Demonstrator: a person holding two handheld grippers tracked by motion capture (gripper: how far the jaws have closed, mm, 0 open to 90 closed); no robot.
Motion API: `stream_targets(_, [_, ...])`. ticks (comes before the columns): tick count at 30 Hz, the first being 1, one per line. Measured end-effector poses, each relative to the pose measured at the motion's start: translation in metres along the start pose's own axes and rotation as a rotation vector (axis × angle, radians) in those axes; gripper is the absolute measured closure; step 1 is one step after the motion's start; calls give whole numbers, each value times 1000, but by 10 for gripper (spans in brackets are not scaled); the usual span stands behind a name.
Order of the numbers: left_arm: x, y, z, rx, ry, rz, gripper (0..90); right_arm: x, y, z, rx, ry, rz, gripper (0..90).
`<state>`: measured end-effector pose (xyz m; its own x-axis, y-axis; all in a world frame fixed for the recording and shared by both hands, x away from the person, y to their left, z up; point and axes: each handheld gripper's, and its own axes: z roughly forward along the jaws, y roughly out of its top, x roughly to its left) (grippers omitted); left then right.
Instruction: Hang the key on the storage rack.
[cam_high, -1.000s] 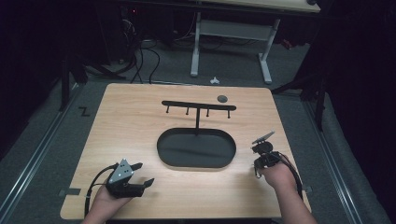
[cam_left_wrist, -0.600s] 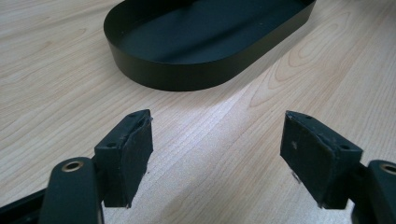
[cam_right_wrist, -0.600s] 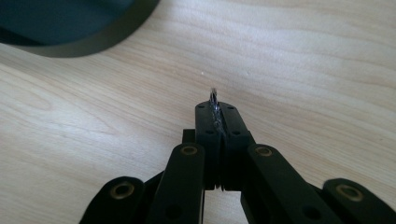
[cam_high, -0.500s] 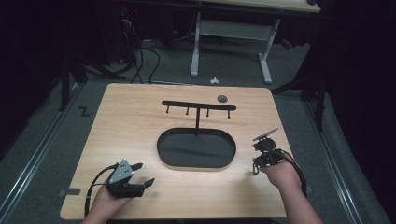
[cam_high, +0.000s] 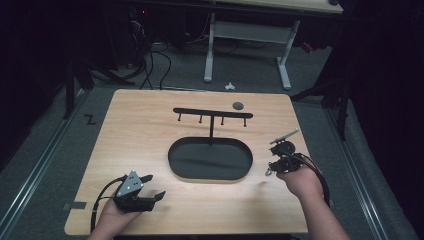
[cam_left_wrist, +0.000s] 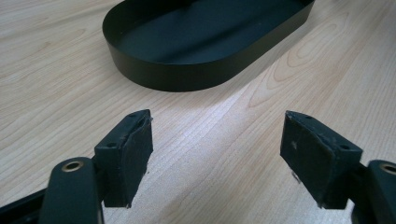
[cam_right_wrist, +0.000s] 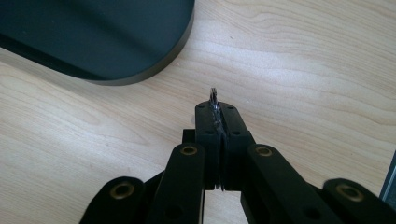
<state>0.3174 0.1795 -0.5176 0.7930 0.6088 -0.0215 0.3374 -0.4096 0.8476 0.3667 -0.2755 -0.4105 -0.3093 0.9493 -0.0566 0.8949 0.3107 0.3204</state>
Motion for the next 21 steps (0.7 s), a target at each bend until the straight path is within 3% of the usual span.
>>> stream_targets(10, [0, 0, 1, 0, -2, -2, 256, 3, 8, -12, -15, -7, -4, 886])
stream_targets(21, [0, 0, 1, 4, -1, -4, 257, 7, 16, -16, -17, 23, -4, 886])
